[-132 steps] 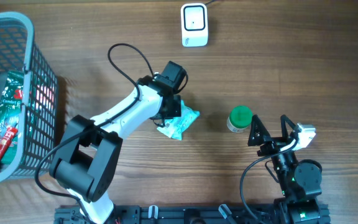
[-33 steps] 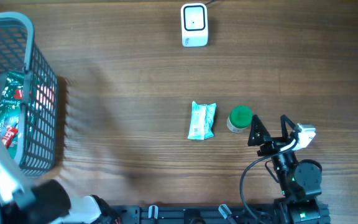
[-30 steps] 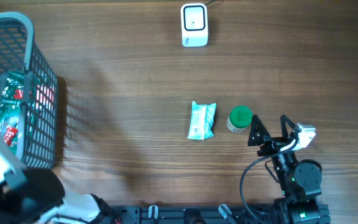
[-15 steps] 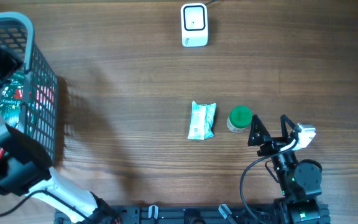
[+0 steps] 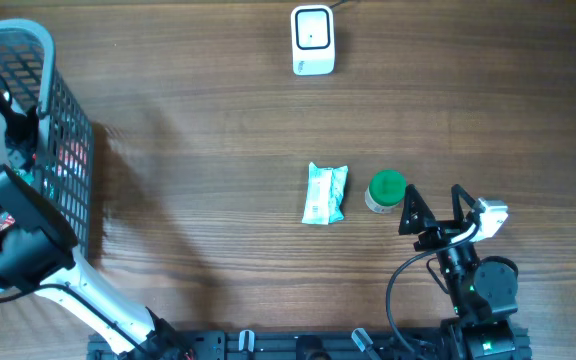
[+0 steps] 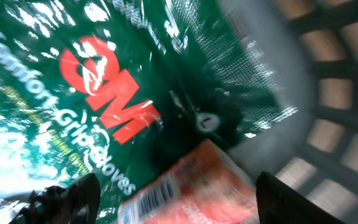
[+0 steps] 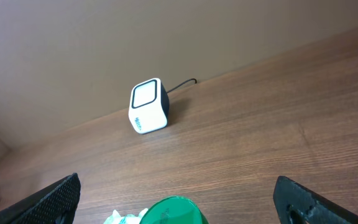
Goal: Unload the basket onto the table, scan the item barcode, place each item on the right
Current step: 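Reach the left gripper into the basket and grasp the orange packet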
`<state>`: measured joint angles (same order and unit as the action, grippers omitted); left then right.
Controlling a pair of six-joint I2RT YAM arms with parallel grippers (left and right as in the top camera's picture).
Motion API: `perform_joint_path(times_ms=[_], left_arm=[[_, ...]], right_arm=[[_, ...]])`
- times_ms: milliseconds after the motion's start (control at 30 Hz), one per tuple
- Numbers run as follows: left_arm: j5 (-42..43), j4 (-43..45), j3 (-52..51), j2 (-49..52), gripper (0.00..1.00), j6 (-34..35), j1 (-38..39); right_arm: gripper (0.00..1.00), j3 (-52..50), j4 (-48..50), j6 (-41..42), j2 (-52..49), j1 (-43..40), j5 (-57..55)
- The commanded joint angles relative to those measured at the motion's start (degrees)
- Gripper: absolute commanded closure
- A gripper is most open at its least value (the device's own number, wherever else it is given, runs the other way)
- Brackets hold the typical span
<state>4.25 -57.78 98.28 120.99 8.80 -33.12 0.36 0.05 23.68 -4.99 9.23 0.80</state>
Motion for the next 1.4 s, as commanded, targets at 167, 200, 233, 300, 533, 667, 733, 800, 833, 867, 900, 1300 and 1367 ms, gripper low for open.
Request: perform_joint_path(times_ms=[167, 200, 233, 300, 533, 667, 733, 800, 833, 867, 900, 1300, 1367], left_arm=[[0.6, 3.1, -5.2, 0.9, 0.45, -1.1, -0.4], [0.6, 3.1, -5.2, 0.9, 0.55, -1.1, -0.5], [0.6, 3.1, -5.2, 0.8, 0.68, -1.1, -0.5], [0.6, 3.1, -5.0, 0.8, 0.81, -1.1, -0.8], [0.6, 0.7, -0.1, -1.4, 0.44, -1.1, -3.3], [0.7, 0.1, 1.2, -4.5, 0.31, -1.0, -5.2], [0.7, -0.4, 1.2, -6.0, 0.27, -1.1, -6.0], [1.2, -1.8, 1.2, -6.7, 0.25, -1.1, -6.4], [2.5, -3.2, 1.2, -6.8, 0.24, -1.1, -6.5], [4.0, -4.4, 1.0, -6.7, 0.23, -1.1, -6.5], [5.0, -5.2, 0.7, -6.6, 0.22, -1.1, -6.4], [3.9, -2.9, -9.1, -6.6, 0.16, -5.7, -4.6], [3.6, -0.3, -11.5, -6.6, 0.16, -5.6, -4.6]], right_arm=[[0.0, -0.1, 0.3, -1.0, -0.1, 0.2, -0.8], [0.0, -0.1, 0.3, -1.0, -0.1, 0.2, -0.8], [0.0, -0.1, 0.3, -1.0, -0.1, 0.2, -0.8], [0.0, -0.1, 0.3, -1.0, -0.1, 0.2, -0.8], [0.0, -0.1, 0.3, -1.0, -0.1, 0.2, -0.8], [0.0, -0.1, 0.3, -1.0, -0.1, 0.2, -0.8], [0.0, -0.1, 0.3, -1.0, -0.1, 0.2, -0.8], [0.0, -0.1, 0.3, -1.0, -0.1, 0.2, -0.8], [0.0, -0.1, 0.3, -1.0, -0.1, 0.2, -0.8], [0.0, -0.1, 0.3, -1.0, -0.1, 0.2, -0.8], [0.0, -0.1, 0.3, -1.0, -0.1, 0.2, -0.8], [0.0, -0.1, 0.3, -1.0, -0.1, 0.2, -0.8], [0.0, -0.1, 0.3, -1.0, -0.1, 0.2, -0.8]])
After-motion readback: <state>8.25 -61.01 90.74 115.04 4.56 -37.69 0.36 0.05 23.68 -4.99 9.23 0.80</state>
